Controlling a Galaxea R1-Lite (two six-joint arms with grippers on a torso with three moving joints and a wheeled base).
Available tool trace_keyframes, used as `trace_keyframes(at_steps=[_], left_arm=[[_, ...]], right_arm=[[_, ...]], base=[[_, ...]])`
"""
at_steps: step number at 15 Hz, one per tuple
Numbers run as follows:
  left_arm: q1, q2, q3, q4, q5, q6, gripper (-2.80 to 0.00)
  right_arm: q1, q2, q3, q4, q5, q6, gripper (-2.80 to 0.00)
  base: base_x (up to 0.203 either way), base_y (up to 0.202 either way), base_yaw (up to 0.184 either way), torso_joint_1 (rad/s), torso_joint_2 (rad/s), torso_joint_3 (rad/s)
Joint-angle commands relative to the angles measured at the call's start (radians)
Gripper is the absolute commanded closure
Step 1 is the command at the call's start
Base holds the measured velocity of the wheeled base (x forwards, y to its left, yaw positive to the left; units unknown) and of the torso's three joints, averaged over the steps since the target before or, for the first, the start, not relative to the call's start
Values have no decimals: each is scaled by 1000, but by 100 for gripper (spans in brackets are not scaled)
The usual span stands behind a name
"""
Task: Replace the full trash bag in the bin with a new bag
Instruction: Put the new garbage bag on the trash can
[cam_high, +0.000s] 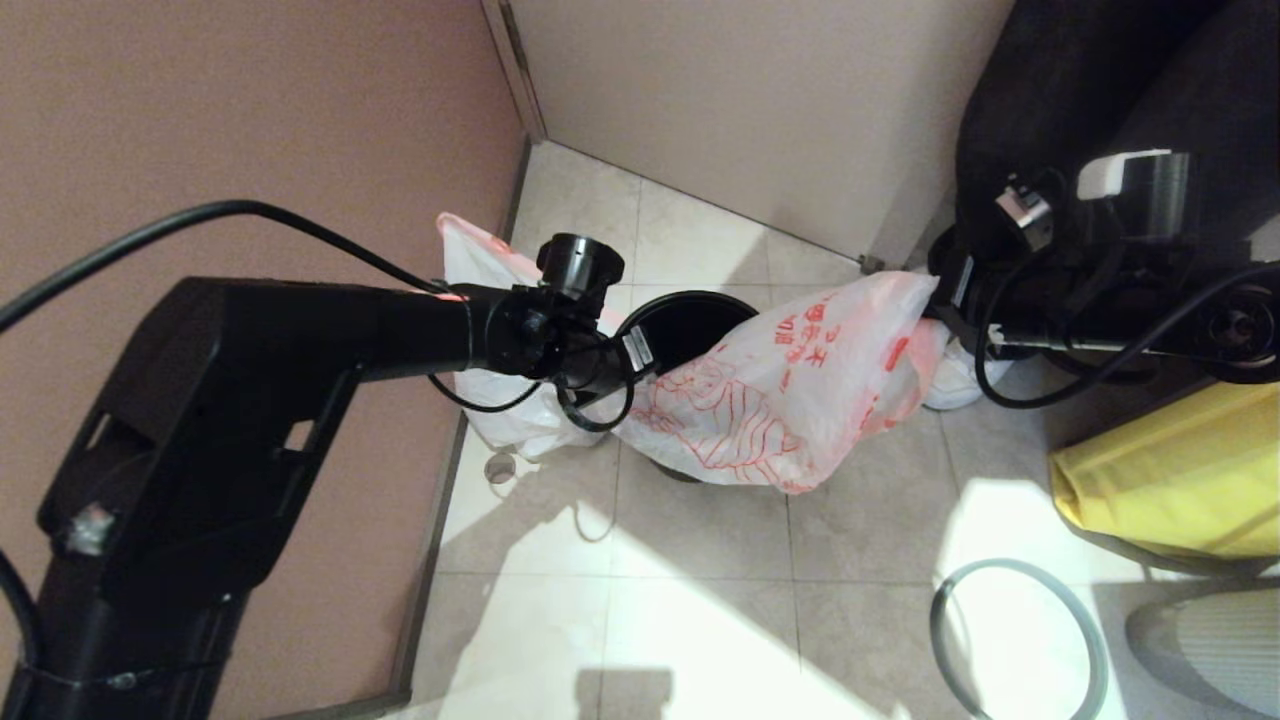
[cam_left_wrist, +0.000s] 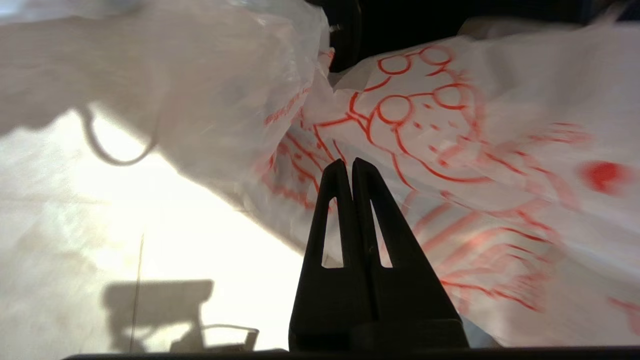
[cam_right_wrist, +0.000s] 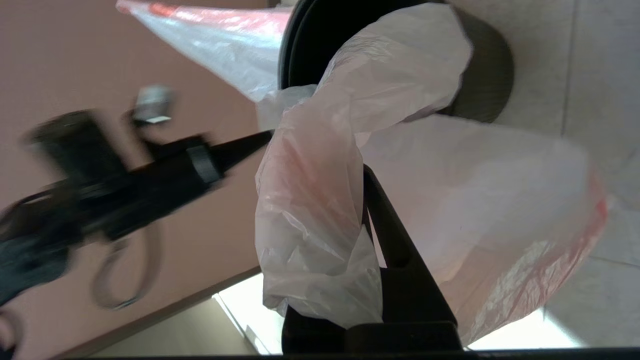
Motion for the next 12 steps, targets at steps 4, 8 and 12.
trace_keyframes(at_steps=[4, 8, 12], left_arm=[[74, -42, 53, 71, 219, -28, 0], [112, 57, 27, 40, 273, -67, 0], [109, 162, -6, -154, 174, -61, 0]], right_arm=[[-21, 23, -5, -3, 3, 3, 0], [-20, 22, -5, -3, 4, 5, 0], [-19, 22, -16, -3, 6, 5, 0]], base=[[0, 0, 0, 0, 0, 0], [0, 0, 0, 0, 0, 0], [0, 0, 0, 0, 0, 0]])
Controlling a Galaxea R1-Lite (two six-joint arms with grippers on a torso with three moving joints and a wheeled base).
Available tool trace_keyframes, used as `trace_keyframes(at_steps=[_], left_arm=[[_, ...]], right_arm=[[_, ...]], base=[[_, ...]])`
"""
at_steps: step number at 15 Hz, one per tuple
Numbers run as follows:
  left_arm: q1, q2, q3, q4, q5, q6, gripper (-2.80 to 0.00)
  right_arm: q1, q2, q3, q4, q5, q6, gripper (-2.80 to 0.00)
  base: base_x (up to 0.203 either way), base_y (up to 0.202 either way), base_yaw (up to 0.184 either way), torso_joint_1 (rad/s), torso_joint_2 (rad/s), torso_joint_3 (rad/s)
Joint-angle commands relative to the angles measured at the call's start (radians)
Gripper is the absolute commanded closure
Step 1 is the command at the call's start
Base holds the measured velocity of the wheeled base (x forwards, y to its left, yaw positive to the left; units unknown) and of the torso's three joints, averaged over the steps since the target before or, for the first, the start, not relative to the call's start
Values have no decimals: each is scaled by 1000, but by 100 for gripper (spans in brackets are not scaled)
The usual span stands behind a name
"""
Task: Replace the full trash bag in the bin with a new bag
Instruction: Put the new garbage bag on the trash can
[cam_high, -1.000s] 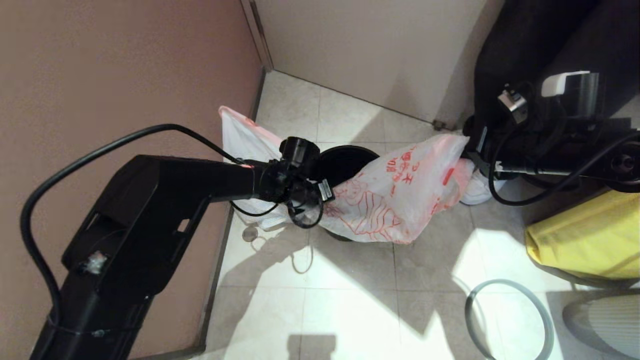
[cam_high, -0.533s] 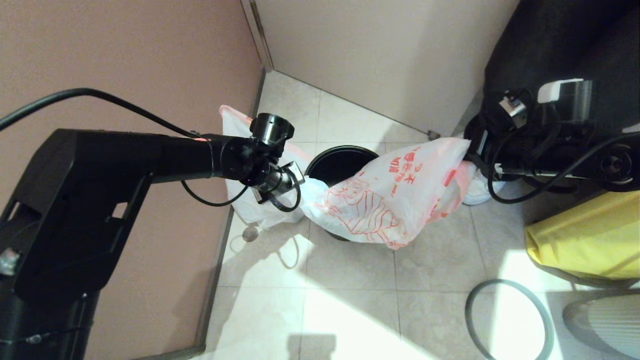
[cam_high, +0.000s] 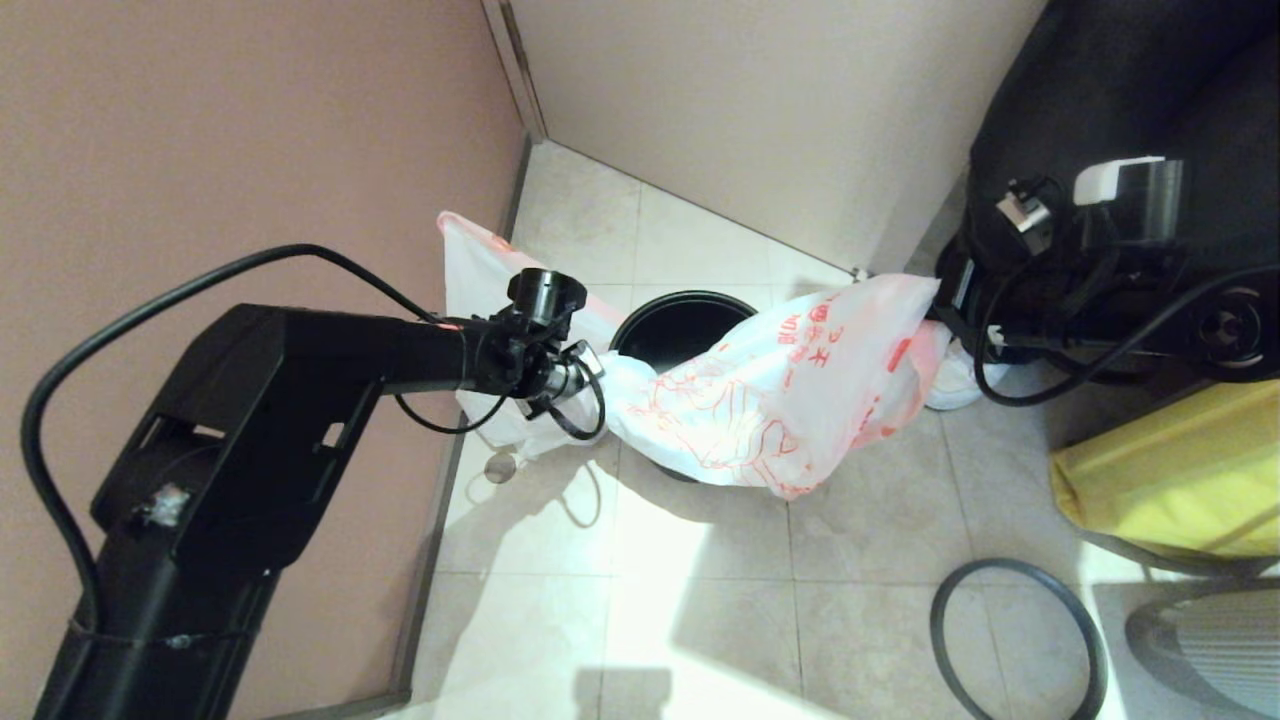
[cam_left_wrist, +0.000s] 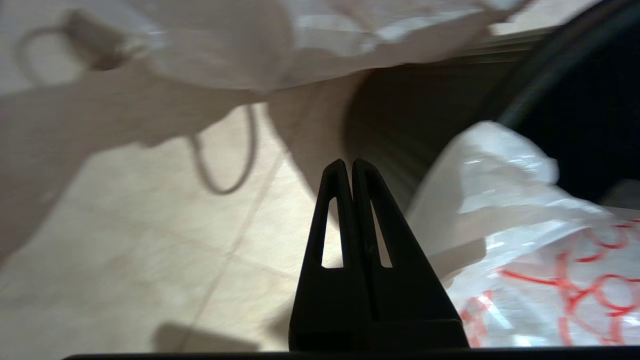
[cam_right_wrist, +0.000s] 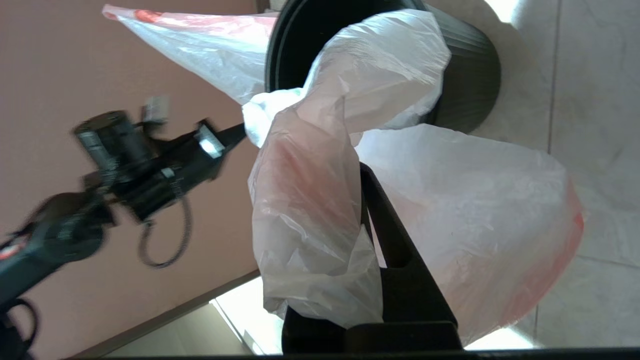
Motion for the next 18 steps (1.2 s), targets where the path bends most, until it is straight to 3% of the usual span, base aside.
trace_keyframes(at_steps=[1, 4, 12, 18], left_arm=[[-7, 53, -3, -59, -36, -4, 0], [-37, 29, -3, -77, -59, -14, 0], [-50, -34, 4, 24, -56, -71, 0], [-98, 20, -3, -52, -64, -69, 0]], right_arm=[[1, 1, -7, -1, 3, 3, 0], [1, 3, -7, -1, 4, 4, 0], [4, 24, -3, -12, 3, 6, 0], [16, 47, 0, -37, 3, 28, 0]], base=[[0, 0, 0, 0, 0, 0], [0, 0, 0, 0, 0, 0], [0, 0, 0, 0, 0, 0], [0, 0, 0, 0, 0, 0]])
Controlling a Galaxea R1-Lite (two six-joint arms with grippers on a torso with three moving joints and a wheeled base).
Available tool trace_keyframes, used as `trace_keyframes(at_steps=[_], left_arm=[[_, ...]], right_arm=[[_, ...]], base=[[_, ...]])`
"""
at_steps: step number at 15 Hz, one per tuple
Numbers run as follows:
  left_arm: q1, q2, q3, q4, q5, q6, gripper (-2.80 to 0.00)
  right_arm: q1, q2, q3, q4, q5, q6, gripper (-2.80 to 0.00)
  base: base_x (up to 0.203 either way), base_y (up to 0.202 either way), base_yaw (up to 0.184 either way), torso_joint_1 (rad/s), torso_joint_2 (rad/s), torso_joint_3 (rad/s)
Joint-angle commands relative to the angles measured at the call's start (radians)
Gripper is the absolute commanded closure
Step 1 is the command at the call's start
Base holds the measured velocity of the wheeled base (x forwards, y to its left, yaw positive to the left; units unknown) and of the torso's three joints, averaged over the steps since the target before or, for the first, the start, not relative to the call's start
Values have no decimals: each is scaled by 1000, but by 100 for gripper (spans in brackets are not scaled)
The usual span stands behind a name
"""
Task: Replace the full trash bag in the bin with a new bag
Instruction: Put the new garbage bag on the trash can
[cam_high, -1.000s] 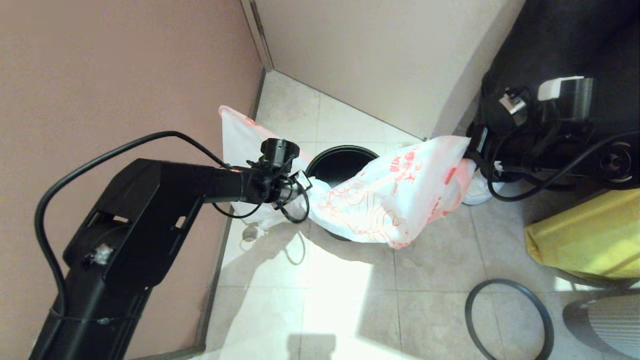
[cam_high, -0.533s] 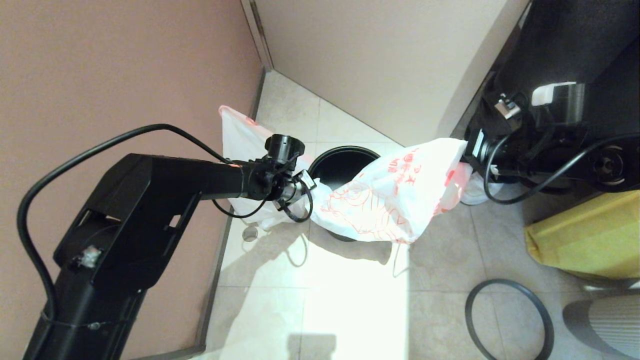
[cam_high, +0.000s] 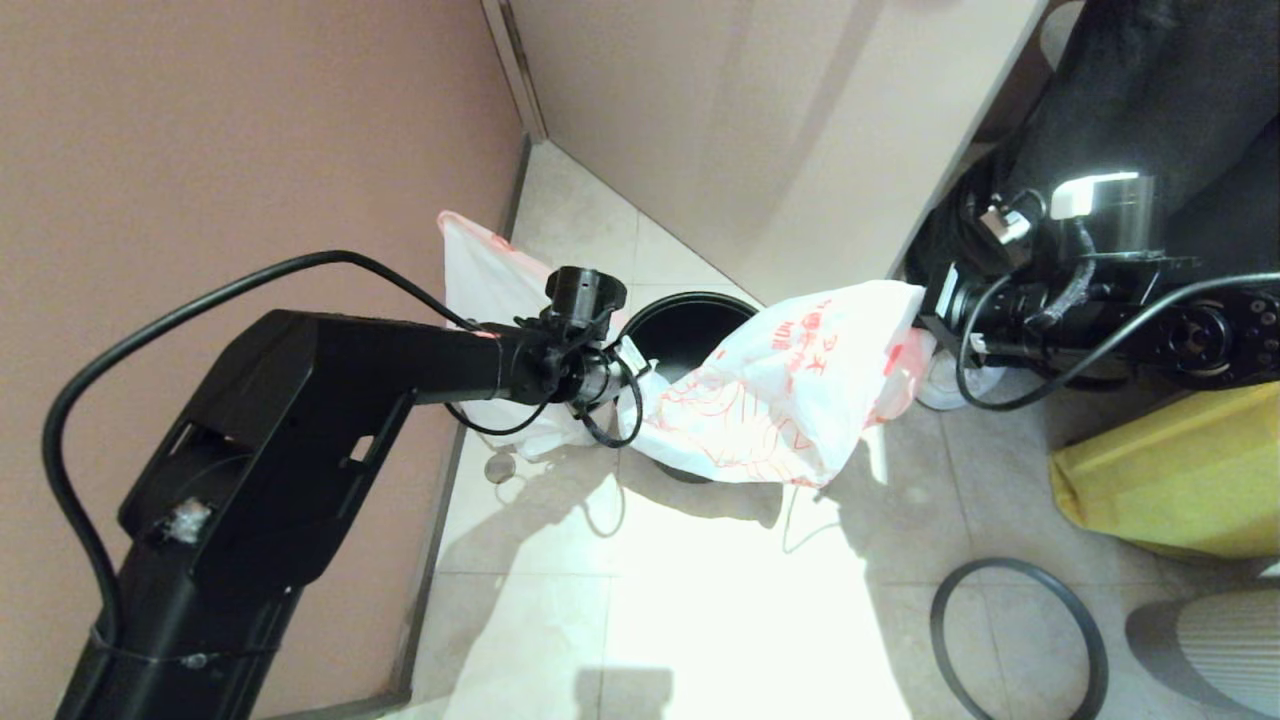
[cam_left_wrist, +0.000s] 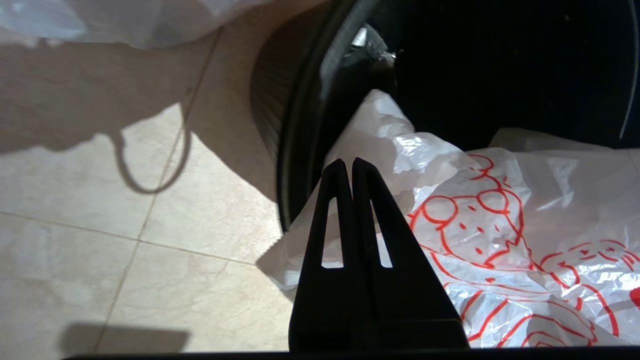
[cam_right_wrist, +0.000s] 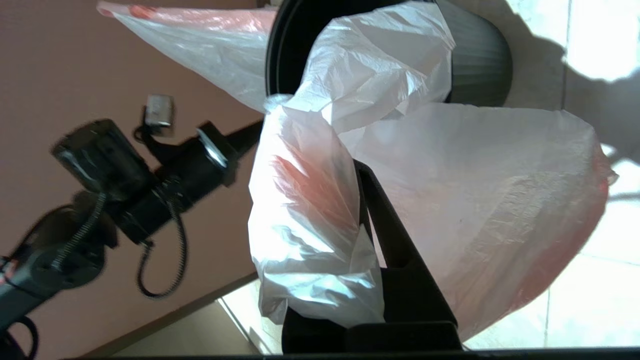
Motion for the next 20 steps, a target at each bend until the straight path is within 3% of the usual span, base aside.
trace_keyframes(at_steps=[1, 4, 5, 7, 9, 10, 15, 20], left_arm=[[-16, 35, -2, -17, -6, -4, 0], [-29, 109, -7, -99, -11, 25, 0], [-30, 146, -7, -148, -10, 74, 0], [-26, 215, -17, -240, -10, 233, 0], [-23, 242, -22, -262, -14, 364, 0], [-23, 247, -22, -235, -12, 396, 0], [-5, 197, -22, 4, -46, 391, 0], [-9, 121, -22, 60, -95, 341, 0]], right_arm=[[3, 12, 1, -13, 3, 7, 0], [7, 5, 11, -17, 4, 9, 0], [12, -6, 19, -18, 4, 9, 0], [24, -26, 28, -20, 4, 9, 0], [30, -45, 30, -20, 4, 10, 0], [33, -52, 31, -19, 5, 11, 0], [73, -105, 62, -11, 4, 11, 0], [75, -120, 62, -9, 4, 11, 0]], base=[[0, 0, 0, 0, 0, 0], [0, 0, 0, 0, 0, 0], [0, 0, 0, 0, 0, 0], [0, 0, 0, 0, 0, 0], [0, 0, 0, 0, 0, 0], [0, 0, 0, 0, 0, 0], [0, 0, 0, 0, 0, 0], [0, 0, 0, 0, 0, 0]])
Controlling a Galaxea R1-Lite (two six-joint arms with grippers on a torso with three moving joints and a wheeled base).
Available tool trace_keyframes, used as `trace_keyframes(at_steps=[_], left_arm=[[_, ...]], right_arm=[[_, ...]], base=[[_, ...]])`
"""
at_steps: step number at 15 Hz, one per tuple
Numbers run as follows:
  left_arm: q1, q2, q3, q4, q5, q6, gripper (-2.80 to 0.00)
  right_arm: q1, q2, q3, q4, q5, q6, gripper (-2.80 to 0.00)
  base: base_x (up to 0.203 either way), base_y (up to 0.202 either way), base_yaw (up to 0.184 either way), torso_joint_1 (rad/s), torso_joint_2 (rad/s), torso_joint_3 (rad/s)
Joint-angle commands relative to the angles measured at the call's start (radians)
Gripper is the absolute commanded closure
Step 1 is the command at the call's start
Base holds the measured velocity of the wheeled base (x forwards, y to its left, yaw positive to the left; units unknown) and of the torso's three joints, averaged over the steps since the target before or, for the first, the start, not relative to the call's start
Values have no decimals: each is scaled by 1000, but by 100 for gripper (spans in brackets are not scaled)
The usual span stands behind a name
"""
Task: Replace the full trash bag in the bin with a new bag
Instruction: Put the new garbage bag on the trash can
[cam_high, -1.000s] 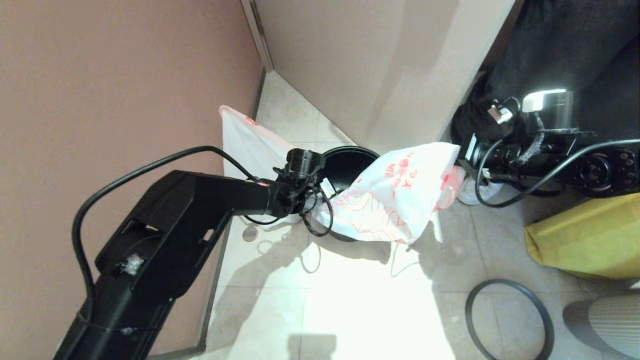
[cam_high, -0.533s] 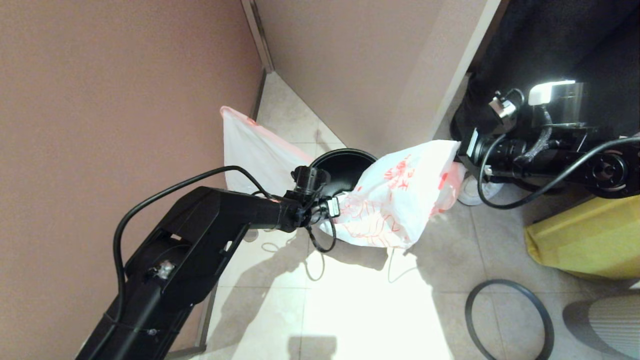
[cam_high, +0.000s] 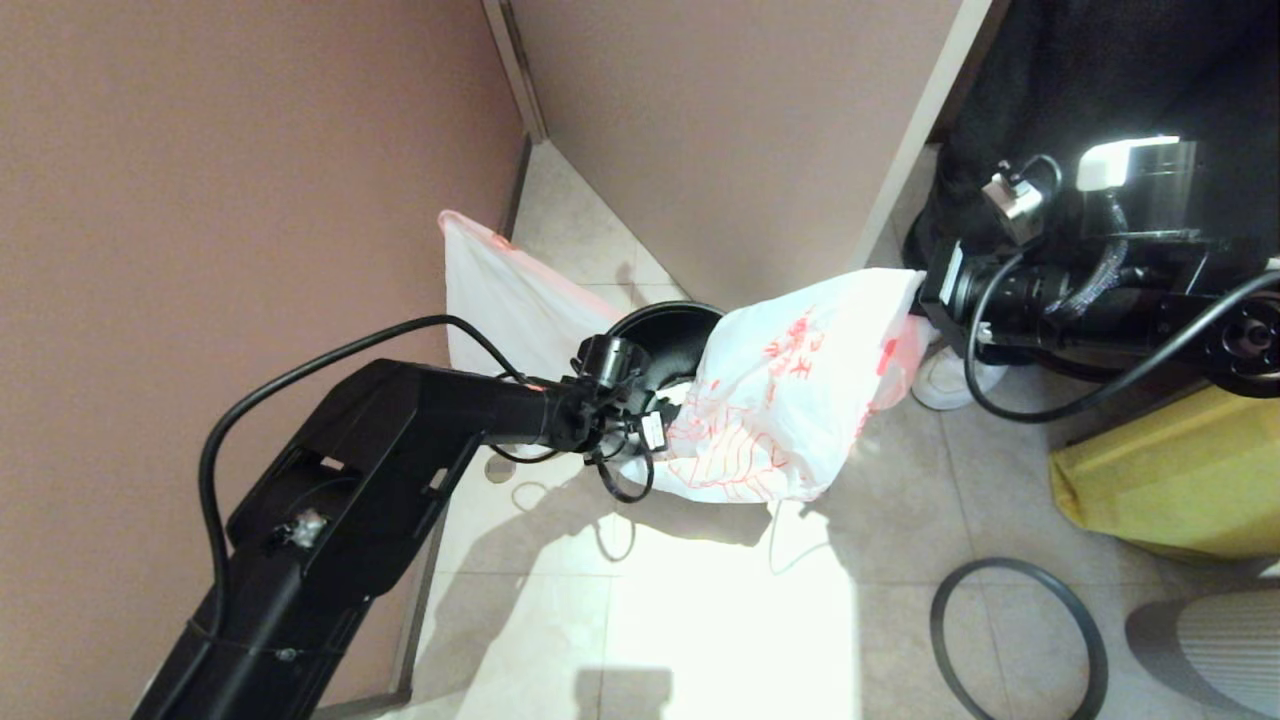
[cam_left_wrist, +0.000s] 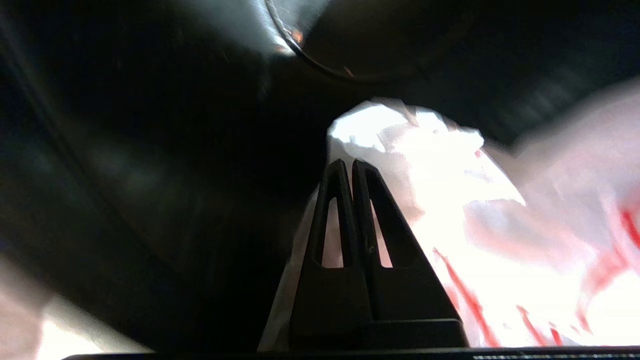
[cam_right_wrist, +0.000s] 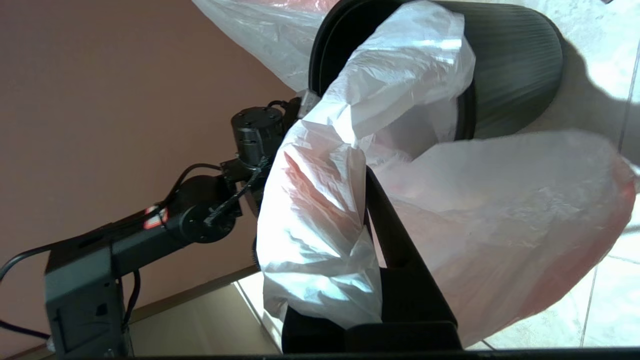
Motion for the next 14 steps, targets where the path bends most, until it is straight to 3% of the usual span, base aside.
trace_keyframes(at_steps=[1, 2, 4, 9, 14], left_arm=[[-1, -46, -1, 41, -39, -17, 0], [-1, -67, -1, 114, -109, -27, 0], [-1, -83, -1, 222, -172, -28, 0], [3, -47, -1, 332, -175, -7, 0], [8, -50, -1, 298, -171, -8, 0]], right_arm=[[0, -9, 0, -2, 3, 18, 0], [-1, -12, -3, -7, 2, 49, 0], [-1, -14, -2, -6, 1, 54, 0], [2, -17, -2, -5, 1, 59, 0], [13, -17, -5, -8, 1, 60, 0]], base=[[0, 0, 0, 0, 0, 0], [0, 0, 0, 0, 0, 0], [0, 0, 0, 0, 0, 0], [0, 0, 0, 0, 0, 0], [0, 0, 0, 0, 0, 0]])
